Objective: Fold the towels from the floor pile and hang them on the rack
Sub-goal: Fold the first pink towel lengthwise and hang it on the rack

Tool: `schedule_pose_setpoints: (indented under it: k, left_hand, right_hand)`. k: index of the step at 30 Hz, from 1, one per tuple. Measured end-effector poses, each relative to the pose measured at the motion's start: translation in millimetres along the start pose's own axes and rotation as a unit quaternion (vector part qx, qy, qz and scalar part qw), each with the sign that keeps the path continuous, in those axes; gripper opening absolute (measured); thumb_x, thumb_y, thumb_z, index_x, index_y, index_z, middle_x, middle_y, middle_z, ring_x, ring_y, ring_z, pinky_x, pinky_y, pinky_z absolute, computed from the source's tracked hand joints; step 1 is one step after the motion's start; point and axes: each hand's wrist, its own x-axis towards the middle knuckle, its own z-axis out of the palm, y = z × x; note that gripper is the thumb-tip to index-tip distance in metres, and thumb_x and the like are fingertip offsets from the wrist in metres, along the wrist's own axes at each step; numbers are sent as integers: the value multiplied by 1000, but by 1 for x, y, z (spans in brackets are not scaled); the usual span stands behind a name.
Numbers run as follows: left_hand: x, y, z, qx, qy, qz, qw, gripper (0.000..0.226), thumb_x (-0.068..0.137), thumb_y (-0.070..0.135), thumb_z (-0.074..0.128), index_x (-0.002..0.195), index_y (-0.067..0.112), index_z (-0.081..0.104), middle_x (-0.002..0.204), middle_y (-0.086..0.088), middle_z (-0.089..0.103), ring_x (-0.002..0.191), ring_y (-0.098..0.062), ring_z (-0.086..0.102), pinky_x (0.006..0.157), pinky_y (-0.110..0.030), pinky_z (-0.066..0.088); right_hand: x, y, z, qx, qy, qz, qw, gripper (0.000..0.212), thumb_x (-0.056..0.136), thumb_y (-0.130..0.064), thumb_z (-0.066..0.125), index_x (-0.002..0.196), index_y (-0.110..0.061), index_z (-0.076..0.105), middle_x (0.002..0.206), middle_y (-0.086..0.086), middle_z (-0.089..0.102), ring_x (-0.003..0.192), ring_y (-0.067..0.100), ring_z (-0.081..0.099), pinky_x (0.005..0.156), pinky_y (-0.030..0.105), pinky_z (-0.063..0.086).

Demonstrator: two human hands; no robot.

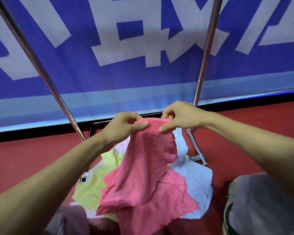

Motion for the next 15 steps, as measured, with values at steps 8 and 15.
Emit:
schedule_pose_setpoints:
  k: [8, 15]
  left_hand:
    - [-43, 25, -26, -51, 139, -26, 989, 18, 91, 23, 63, 76, 14, 61, 73, -6, 58, 70, -16, 50, 72, -33, 39]
    - [-50, 45, -23, -23, 55, -29, 998, 30, 81, 1, 70, 106, 10, 57, 83, -7, 63, 75, -16, 62, 76, -28, 50]
  right_hand:
    - [-21, -22, -13, 0, 26, -64, 998, 22, 77, -29, 78, 71, -21, 59, 67, 6, 64, 60, 10, 51, 66, 30, 47]
    - [-28, -46, -30, 292, 84, -64, 951, 13, 79, -2, 73, 91, -1, 69, 68, 1, 64, 56, 0, 58, 54, 13, 47]
